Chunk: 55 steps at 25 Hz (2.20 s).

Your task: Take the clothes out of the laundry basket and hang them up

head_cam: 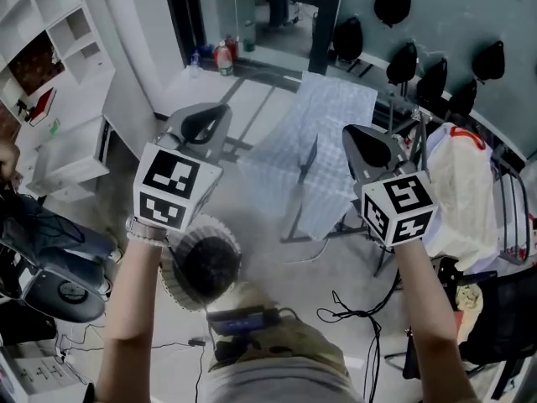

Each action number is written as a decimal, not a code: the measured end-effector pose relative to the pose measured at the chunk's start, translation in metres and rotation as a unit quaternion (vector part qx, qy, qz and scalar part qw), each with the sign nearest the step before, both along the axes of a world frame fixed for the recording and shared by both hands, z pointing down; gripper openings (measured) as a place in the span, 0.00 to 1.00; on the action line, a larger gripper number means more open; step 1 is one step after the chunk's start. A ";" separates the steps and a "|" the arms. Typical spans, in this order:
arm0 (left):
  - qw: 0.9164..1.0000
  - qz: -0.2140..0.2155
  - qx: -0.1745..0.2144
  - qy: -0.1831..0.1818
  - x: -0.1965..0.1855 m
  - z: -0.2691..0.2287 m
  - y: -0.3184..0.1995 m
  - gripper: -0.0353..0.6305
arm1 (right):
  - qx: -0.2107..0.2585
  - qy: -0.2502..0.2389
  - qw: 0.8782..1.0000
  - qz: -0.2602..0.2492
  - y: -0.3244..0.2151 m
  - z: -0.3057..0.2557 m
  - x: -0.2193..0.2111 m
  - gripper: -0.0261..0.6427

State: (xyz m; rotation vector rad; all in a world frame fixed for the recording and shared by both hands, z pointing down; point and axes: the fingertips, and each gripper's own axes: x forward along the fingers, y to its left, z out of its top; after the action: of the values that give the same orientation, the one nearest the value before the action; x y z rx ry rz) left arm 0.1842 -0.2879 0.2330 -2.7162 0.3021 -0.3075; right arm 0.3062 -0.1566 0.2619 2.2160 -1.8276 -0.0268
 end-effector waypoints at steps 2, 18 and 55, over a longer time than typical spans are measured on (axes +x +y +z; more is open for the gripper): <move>1.000 -0.011 0.002 0.006 -0.021 -0.006 0.001 0.04 | -0.002 0.012 1.000 -0.015 0.000 -0.002 -0.022 0.05; 0.996 -0.093 -0.006 -0.007 -0.178 0.015 0.008 0.04 | 0.014 -0.001 0.992 -0.126 -0.042 -0.002 -0.180 0.05; 0.986 -0.116 -0.119 -0.012 -0.255 0.081 0.003 0.04 | -0.035 -0.037 0.981 -0.187 -0.075 0.051 -0.273 0.05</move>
State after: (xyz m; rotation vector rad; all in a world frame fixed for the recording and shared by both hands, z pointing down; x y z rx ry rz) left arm -0.0711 -0.2850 0.3138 -2.9115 0.6135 -0.4697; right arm 0.0334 -0.2320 0.3133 1.8194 -2.2229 0.0467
